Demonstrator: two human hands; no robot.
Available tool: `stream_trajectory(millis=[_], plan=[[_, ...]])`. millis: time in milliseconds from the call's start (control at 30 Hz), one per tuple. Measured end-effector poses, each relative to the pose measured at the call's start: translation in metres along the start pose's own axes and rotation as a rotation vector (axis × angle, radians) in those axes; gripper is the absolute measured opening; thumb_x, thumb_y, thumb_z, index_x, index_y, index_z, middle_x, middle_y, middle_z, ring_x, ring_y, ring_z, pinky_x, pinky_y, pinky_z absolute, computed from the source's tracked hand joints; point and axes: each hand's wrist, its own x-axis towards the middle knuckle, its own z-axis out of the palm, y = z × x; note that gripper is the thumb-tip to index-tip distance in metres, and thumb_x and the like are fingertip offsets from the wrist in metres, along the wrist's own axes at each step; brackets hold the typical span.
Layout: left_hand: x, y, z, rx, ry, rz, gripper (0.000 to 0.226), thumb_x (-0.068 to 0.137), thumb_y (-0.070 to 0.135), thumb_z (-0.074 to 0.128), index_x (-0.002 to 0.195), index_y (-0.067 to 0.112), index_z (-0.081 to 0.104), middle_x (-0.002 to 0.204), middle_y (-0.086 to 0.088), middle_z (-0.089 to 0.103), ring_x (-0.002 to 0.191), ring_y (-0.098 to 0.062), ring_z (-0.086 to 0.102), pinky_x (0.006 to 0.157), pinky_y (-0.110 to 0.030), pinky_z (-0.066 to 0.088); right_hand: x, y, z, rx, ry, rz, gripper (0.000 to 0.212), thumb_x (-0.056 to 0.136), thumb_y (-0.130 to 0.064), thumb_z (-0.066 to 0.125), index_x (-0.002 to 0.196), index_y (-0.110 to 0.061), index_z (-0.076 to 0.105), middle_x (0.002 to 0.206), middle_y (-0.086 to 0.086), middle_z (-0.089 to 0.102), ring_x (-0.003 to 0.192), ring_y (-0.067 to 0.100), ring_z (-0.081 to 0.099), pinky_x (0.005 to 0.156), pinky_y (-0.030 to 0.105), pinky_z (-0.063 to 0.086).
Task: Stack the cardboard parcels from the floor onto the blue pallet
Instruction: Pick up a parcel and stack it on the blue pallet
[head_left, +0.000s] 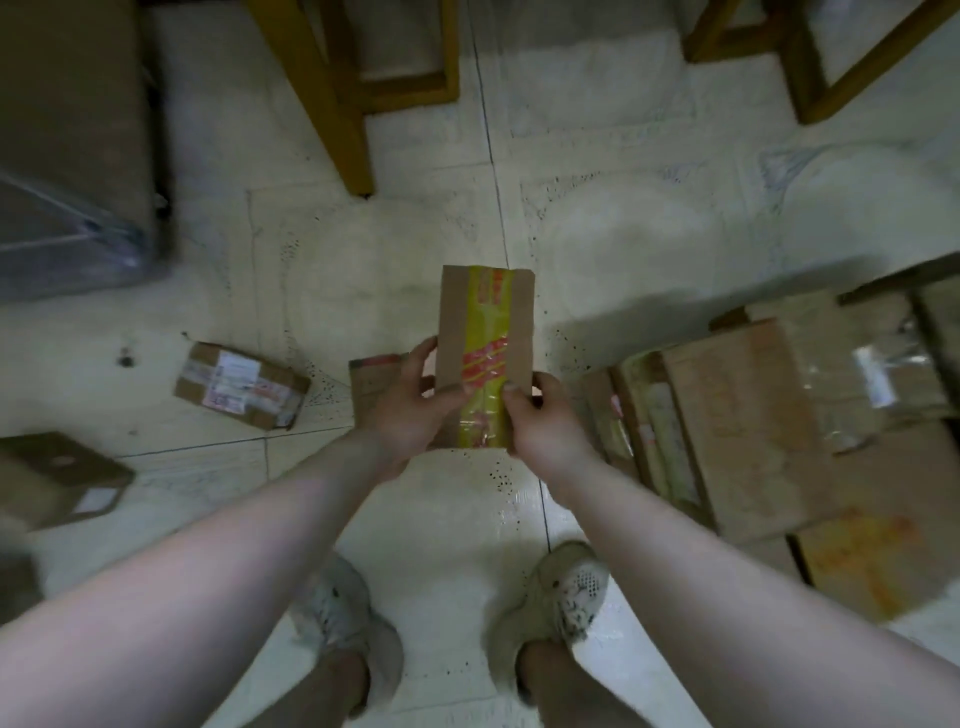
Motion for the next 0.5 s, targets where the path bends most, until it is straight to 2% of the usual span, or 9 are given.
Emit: stream_trajectory(millis=[100,233,267,333,400,500], plan=[[-0.079,0.05,-0.017,-0.054,0.054,0.055,0.064,0.088,0.015,0.063,0.135,0.042,0.03,0.124,0.003,0.059,0.092,-0.014,0.067,0.066,-0.039,0.057,-0.074,-0.06,-0.014,-0.09,-0.032,-0.096,0.038,0.095,-0.034,0.052,0.132,-0.023,0.047,0.108,0.003,0.066,0.094,0.023,0.065,0.085,0.046,0.054],[-0.186,0.114,-0.026,-0.094,0.147,0.101,0.066,0.09,0.018,0.062,0.131,0.054,0.024,0.094,0.023,0.052,0.069,-0.007,0.069,0.074,-0.057,0.054,-0.166,-0.133,-0.033,-0.23,-0.085,-0.212,0.045,0.096,-0.035,0.048,0.14,-0.027,0.041,0.127,0.004,0.059,0.113,0.026,0.057,0.095,0.048,0.048],[-0.212,0.127,-0.027,-0.114,0.155,0.118,0.068,0.09,0.018,0.061,0.134,0.053,0.023,0.098,0.022,0.054,0.071,-0.008,0.069,0.074,-0.057,0.054,-0.187,-0.148,-0.037,-0.261,-0.088,-0.223,0.048,0.096,-0.036,0.047,0.142,-0.028,0.038,0.13,0.005,0.057,0.116,0.027,0.056,0.097,0.048,0.047],[-0.258,0.149,-0.029,-0.152,0.166,0.156,0.071,0.091,0.016,0.06,0.14,0.048,0.021,0.118,0.007,0.057,0.084,-0.015,0.069,0.065,-0.047,0.058,-0.229,-0.174,-0.044,-0.286,-0.086,-0.246,0.054,0.097,-0.038,0.048,0.147,-0.029,0.031,0.136,0.006,0.052,0.119,0.027,0.054,0.098,0.047,0.046],[-0.3,0.166,-0.033,-0.166,0.177,0.175,0.074,0.09,0.016,0.06,0.142,0.047,0.018,0.124,0.0,0.052,0.088,-0.019,0.067,0.056,-0.036,0.056,-0.268,-0.194,-0.05,-0.264,-0.104,-0.286,0.057,0.097,-0.037,0.049,0.149,-0.029,0.028,0.132,0.005,0.054,0.113,0.026,0.057,0.095,0.045,0.049],[-0.357,0.184,-0.039,-0.16,0.172,0.229,0.074,0.091,0.019,0.06,0.143,0.049,0.015,0.119,0.003,0.051,0.087,-0.02,0.066,0.051,-0.033,0.055,-0.323,-0.215,-0.055,-0.238,-0.115,-0.358,0.054,0.098,-0.033,0.05,0.148,-0.028,0.03,0.121,0.002,0.058,0.1,0.021,0.061,0.07,0.031,0.054]])
